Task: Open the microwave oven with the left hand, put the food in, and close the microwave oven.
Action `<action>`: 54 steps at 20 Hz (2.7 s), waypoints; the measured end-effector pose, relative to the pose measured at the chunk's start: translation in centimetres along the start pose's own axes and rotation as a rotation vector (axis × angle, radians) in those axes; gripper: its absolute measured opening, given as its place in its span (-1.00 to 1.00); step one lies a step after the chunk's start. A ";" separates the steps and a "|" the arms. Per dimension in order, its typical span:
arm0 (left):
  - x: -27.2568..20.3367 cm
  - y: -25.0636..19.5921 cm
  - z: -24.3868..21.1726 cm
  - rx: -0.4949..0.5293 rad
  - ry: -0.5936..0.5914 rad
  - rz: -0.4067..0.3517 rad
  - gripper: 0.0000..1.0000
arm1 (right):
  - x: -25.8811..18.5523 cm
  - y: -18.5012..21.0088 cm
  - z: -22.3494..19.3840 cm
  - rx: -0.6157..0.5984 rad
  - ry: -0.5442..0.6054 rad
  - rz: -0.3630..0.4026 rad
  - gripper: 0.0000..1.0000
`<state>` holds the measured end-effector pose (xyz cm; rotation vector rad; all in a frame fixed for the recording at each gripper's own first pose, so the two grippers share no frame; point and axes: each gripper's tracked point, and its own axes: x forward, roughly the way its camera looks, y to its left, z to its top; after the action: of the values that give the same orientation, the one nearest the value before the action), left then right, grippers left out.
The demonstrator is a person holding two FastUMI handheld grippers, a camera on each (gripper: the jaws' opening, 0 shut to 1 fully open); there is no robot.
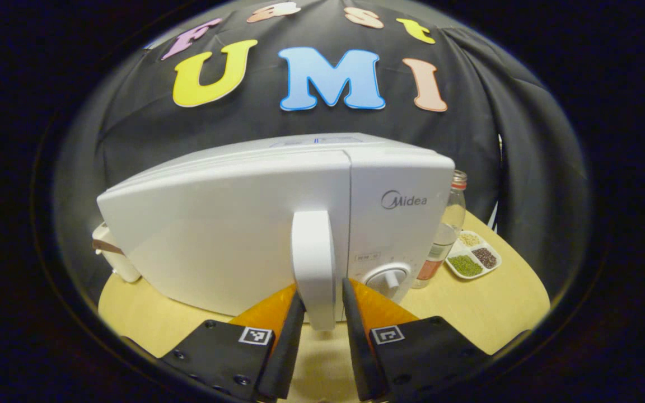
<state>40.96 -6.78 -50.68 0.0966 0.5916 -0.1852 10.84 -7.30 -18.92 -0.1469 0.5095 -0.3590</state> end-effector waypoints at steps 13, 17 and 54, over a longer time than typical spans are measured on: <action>-0.1 -0.5 -1.2 0.017 -0.085 -0.099 -0.48 | -4.7 -0.7 -0.2 0.086 -0.065 0.033 0.92; -0.1 -0.4 -1.4 0.037 -0.070 -0.079 -0.48 | -6.6 -2.3 -1.0 0.118 -0.058 0.011 0.92; -3.6 0.1 -4.1 0.020 -0.001 -0.060 -0.63 | -23.2 -7.6 -10.4 0.180 0.004 -0.080 0.92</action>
<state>35.79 -5.56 -52.02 0.0981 0.5917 -0.2495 -15.47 -6.24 -15.74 0.0074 0.4738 -0.4812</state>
